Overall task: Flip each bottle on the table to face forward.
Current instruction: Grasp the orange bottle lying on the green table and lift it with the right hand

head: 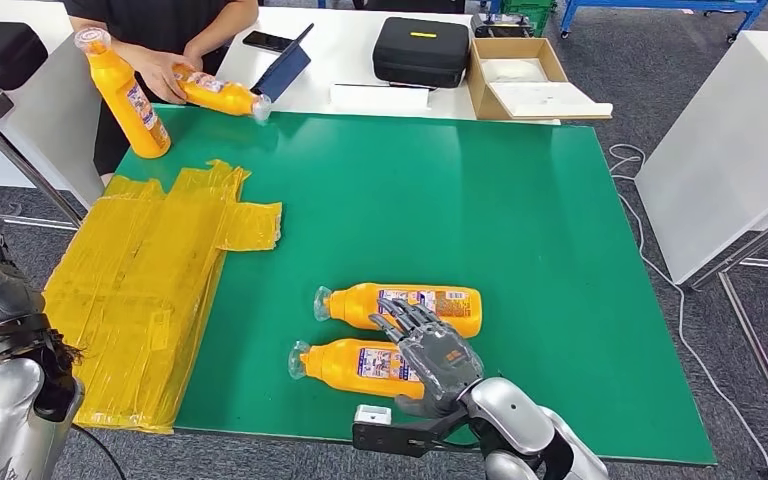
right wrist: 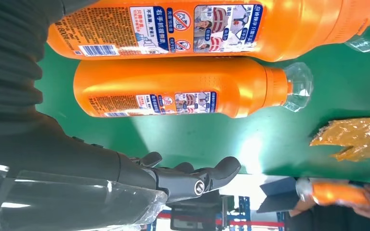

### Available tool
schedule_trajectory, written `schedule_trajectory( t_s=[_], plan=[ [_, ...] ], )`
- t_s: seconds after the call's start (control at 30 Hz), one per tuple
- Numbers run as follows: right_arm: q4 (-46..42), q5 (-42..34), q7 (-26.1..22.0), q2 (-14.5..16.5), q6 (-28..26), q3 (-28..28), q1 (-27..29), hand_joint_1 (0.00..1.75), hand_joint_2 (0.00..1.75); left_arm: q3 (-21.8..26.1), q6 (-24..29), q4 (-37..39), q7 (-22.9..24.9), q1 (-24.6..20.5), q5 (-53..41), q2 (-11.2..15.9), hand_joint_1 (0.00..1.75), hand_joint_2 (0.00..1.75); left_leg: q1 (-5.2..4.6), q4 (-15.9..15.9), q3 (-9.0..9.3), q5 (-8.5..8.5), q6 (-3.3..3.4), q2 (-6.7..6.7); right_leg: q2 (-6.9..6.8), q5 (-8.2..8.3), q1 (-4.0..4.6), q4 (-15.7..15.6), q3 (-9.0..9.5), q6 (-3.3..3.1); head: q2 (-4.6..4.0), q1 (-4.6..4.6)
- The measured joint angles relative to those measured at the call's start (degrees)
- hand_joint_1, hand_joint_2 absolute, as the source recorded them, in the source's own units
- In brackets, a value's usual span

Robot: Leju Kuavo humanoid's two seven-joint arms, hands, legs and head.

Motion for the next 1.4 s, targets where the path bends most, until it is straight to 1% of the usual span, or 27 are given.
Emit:
schedule_trajectory(
  t_s=[0.43, 0.67, 0.87, 1.1, 1.27, 1.4],
  plan=[
    [2.96, -0.51, 1.05, 0.48, 0.93, 1.73, -1.65, 0.0, 1.75, 0.68, 0.13, -0.67, 0.51, 0.38, 0.0, 0.03, 0.0, 0.0, -0.01, 0.0, 0.0, 0.0, 0.0, 0.0, 0.0, 0.0, 0.0, -0.01, -0.01, 0.0, 0.0, -0.01],
    [6.3, -3.8, 1.05, 0.47, 1.72, 3.99, -3.52, 0.0, 1.75, 0.28, -0.27, -0.39, 0.86, -1.3, -0.14, 0.02, 0.0, 0.0, 0.0, 0.01, 0.02, 0.0, 0.0, 0.01, 0.01, 0.0, 0.0, 0.0, -0.01, 0.0, 0.0, -0.01],
    [8.35, -4.48, 3.11, 0.19, 1.97, 7.51, -5.16, 0.0, 1.75, -0.49, -0.12, 0.54, 1.14, -2.9, -0.33, 0.01, 0.0, 0.0, -0.01, 0.01, 0.02, 0.01, 0.0, 0.04, 0.01, 0.0, 0.0, 0.0, -0.01, 0.0, 0.0, -0.01],
    [8.56, -5.59, 6.38, -1.41, 2.01, 10.55, -5.67, 0.0, 1.75, -0.98, -0.06, 1.67, 1.24, -3.87, -0.2, 0.01, 0.0, 0.0, -0.01, 0.01, 0.01, 0.0, -0.01, 0.03, 0.01, 0.0, 0.0, -0.01, -0.02, 0.0, 0.0, 0.0],
    [7.37, -5.6, 8.27, -3.52, 2.75, 12.81, -6.21, 0.0, 1.75, -1.28, 0.41, 2.75, 1.28, -4.77, 0.83, 0.02, 0.0, 0.0, -0.01, 0.01, 0.01, 0.01, 0.0, 0.04, 0.01, 0.01, 0.0, -0.01, -0.01, 0.0, 0.0, 0.0],
    [6.43, -5.71, 8.78, -4.92, 3.15, 14.31, -6.73, 0.0, 1.75, -1.41, 0.45, 3.27, 1.22, -4.98, 1.16, 0.03, 0.0, 0.0, -0.01, 0.02, 0.02, 0.01, 0.0, 0.04, 0.01, 0.01, 0.0, 0.0, 0.0, 0.0, 0.0, 0.0]
  ],
)
